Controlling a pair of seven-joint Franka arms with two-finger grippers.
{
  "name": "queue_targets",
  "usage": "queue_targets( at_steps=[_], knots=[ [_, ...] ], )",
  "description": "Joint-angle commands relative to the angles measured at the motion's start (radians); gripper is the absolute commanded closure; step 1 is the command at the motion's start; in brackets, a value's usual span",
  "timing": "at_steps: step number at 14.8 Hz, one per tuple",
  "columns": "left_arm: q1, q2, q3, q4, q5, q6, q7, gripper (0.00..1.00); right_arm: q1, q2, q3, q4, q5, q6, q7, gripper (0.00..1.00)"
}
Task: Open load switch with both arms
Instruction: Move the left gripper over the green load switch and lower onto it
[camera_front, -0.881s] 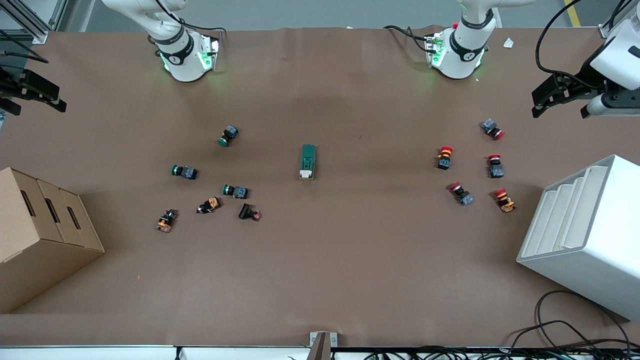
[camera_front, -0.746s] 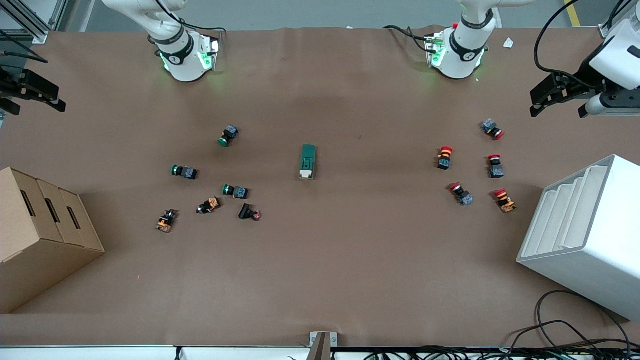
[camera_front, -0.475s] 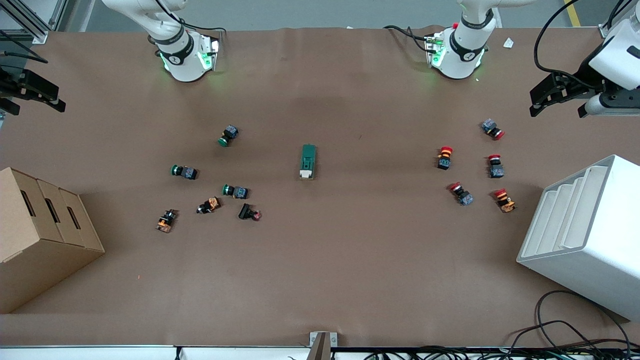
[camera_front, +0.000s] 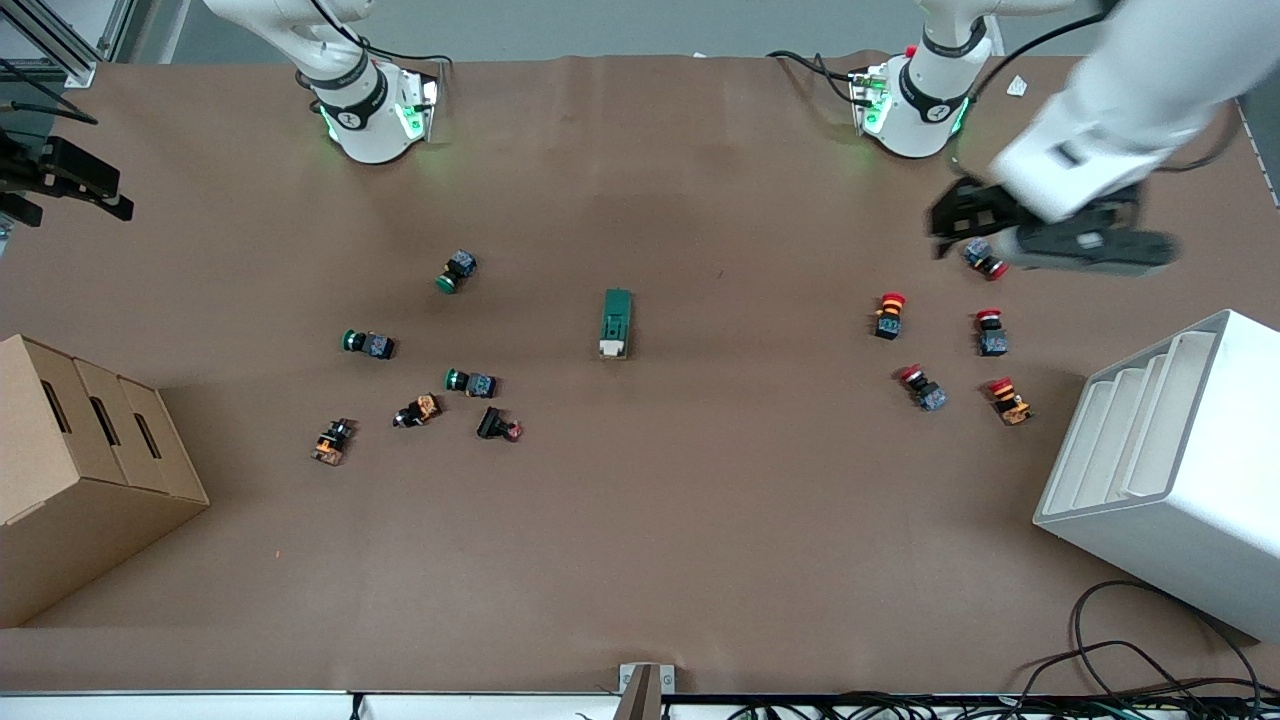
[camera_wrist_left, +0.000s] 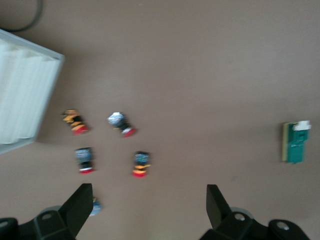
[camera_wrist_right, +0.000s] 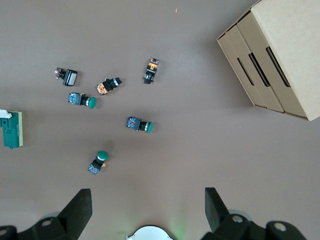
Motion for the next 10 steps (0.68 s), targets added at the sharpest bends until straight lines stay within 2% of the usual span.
queue_targets(
  at_steps=[1,5,10],
  knots=[
    [-0.058,0.068,-0.087,-0.043,0.044,0.117,-0.191,0.00,-0.002,-0.034,0.005,-0.031,-0.012,-0.005,-0.005,0.00],
    [-0.252,0.177,-0.100,-0.122,0.203,0.333,-0.476,0.00,0.003,-0.033,0.005,-0.026,-0.024,-0.006,-0.001,0.00],
    [-0.422,0.293,-0.100,-0.244,0.444,0.567,-0.844,0.01,0.003,-0.020,0.004,0.008,-0.026,-0.005,0.001,0.00]
  ],
)
